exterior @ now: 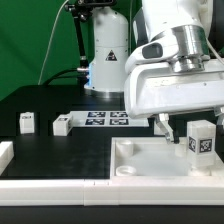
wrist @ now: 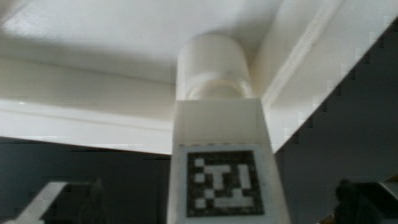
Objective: Assemble one leg
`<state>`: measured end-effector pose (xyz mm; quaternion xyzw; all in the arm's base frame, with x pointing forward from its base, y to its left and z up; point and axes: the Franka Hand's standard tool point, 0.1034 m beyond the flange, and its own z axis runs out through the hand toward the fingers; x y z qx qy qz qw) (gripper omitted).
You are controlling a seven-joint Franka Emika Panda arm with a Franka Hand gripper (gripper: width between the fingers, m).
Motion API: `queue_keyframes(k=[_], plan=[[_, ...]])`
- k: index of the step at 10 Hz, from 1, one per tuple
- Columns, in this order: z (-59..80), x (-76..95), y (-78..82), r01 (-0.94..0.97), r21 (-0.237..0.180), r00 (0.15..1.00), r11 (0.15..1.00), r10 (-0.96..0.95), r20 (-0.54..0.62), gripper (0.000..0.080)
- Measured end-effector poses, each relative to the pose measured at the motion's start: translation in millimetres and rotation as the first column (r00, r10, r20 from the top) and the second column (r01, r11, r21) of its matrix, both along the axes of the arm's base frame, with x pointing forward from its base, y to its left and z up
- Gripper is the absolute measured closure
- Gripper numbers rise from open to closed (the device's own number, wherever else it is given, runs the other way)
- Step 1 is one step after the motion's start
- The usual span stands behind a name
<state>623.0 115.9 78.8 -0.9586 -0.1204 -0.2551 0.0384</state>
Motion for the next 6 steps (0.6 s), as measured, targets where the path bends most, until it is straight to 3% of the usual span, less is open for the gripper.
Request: queue_keyframes(k=[2,3,6], plan=[[7.5,6.9,-2.1,0.000,0.001,1.000,1.000,0.000,-0.016,0.0150],[1.7,2.5,-0.2,-0.003,0.002,0.999,1.000,0.003,-0.049,0.0150],[2.1,-2.7,7.9,-0.037,0.005,0.949,0.999,0.037,-0.313,0.0150]])
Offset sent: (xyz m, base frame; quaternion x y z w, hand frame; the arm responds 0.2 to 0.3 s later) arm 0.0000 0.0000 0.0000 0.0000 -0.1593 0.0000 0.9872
